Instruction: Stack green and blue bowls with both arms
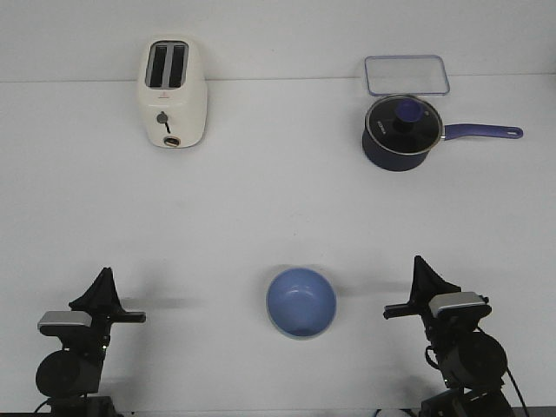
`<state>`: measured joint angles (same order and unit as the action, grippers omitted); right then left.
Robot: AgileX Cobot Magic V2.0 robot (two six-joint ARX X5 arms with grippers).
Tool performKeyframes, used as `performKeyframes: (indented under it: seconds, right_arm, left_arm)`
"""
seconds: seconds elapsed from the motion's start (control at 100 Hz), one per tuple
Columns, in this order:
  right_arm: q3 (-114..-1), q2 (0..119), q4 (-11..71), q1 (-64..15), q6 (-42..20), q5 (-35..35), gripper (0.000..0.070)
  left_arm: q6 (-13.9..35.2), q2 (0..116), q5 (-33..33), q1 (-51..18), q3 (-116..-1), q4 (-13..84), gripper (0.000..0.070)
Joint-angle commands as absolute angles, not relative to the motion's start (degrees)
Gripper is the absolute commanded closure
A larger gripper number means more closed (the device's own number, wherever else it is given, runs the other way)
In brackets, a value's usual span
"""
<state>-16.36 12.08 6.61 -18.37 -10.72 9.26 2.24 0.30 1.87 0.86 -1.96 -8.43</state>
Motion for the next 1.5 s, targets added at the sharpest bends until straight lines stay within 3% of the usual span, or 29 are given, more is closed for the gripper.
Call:
performKeyframes:
  seconds: [0.0, 0.53, 0.73, 0.95, 1.49]
  right_arm:
    - [-16.47, 12.03, 6.02, -18.63, -10.37, 9.45, 0.07]
    - [-16.47, 12.03, 6.15, -18.63, -10.17, 9.52, 0.07]
    - [-12.51, 8.93, 5.19, -15.33, 6.33, 6.72, 0.07]
    - [-4.14, -0.3, 4.78, -7.05, 14.63, -0.58, 0.07]
    - [-0.73, 0.08, 2.79, -5.32, 16.29, -0.38, 0.07]
  left_arm:
    - [1.54, 0.19, 2.15, 0.89, -0.8, -9.1, 0.0685]
    - [1.54, 0.19, 2.15, 0.89, -0.8, -9.08, 0.0685]
    - [1.54, 0.19, 2.15, 0.89, -0.8, -9.08, 0.0685]
    - [1.54, 0.19, 2.15, 0.89, -0.8, -9.08, 0.0685]
    - [1.54, 0.19, 2.13, 0.89, -0.8, -9.13, 0.0685]
